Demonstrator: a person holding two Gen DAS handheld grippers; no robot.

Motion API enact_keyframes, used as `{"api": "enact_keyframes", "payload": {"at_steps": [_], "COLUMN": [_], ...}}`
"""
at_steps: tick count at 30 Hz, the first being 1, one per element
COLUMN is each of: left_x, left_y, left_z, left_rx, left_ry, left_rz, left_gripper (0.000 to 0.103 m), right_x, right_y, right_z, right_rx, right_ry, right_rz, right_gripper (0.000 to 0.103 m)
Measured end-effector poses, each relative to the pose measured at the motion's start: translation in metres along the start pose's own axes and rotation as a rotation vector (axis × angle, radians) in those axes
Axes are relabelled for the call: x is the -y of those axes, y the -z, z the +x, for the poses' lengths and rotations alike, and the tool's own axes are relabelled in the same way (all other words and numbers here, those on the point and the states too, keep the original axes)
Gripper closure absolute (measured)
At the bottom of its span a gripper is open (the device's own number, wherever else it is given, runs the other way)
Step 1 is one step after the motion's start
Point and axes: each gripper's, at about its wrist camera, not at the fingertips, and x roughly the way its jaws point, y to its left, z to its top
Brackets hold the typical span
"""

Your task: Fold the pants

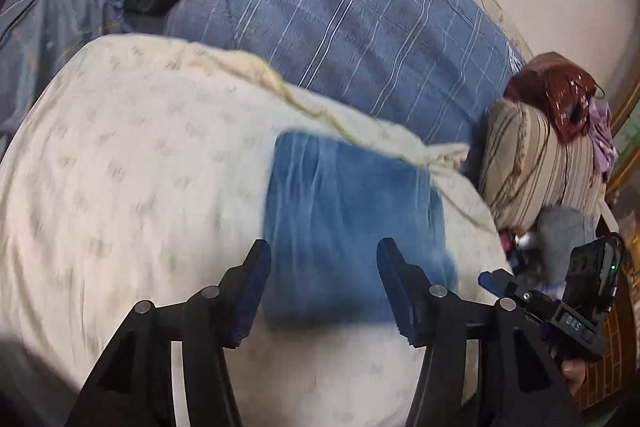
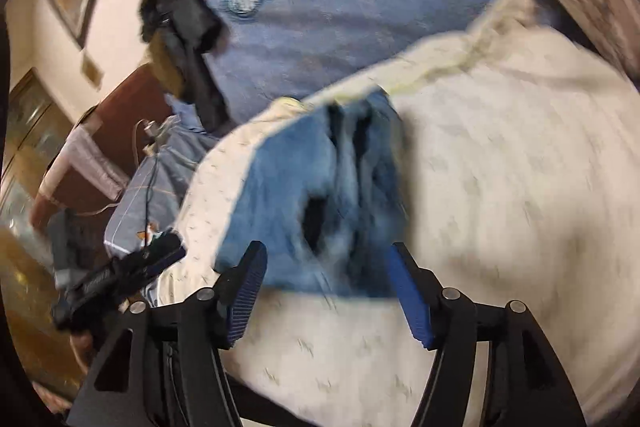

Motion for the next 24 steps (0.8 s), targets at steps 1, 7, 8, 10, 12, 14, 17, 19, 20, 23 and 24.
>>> {"api": "enact_keyframes", "payload": {"at_steps": [1,7,8,10,12,14,17,19,20,23,24], "left_x": [-0.001,-0.023,-0.03,-0.043,-0.048,-0.047,-0.04,-0.037,-0.033,-0.014,-0.008], "left_y": [-0.015,-0.089,-0.091,-0.086,-0.081,-0.086,-0.09,-0.081,-0.08,-0.079,-0.084], "left_z": [0.009,0.118,0.135,0.153,0.163,0.166,0.177,0.173,0.17,0.15,0.141], "left_rx": [0.006,-0.144,-0.184,-0.214,-0.223,-0.203,-0.184,-0.149,-0.135,-0.099,-0.074], "left_ry": [0.008,0.016,0.042,0.101,0.119,0.115,0.096,0.083,0.097,0.133,0.153], "left_rz": [-0.002,-0.062,-0.088,-0.124,-0.153,-0.141,-0.101,-0.071,-0.053,0.002,0.014], "left_gripper": [0.046,0.044,0.044,0.046,0.048,0.051,0.057,0.072,0.079,0.087,0.087], "right_x": [-0.001,0.014,0.019,0.032,0.043,0.052,0.055,0.053,0.052,0.047,0.044], "right_y": [-0.013,-0.088,-0.091,-0.089,-0.081,-0.078,-0.078,-0.078,-0.077,-0.08,-0.082], "right_z": [0.007,0.09,0.102,0.113,0.117,0.129,0.13,0.131,0.13,0.121,0.114], "right_rx": [-0.012,-0.134,-0.145,-0.124,-0.087,-0.141,-0.145,-0.153,-0.15,-0.118,-0.093], "right_ry": [-0.011,0.019,0.033,0.01,0.019,0.011,-0.006,0.007,0.005,-0.006,-0.009], "right_rz": [-0.012,-0.003,0.003,0.032,0.049,0.06,0.077,0.053,0.048,0.038,0.026], "right_gripper": [0.026,0.024,0.024,0.023,0.023,0.04,0.043,0.05,0.054,0.065,0.066]}}
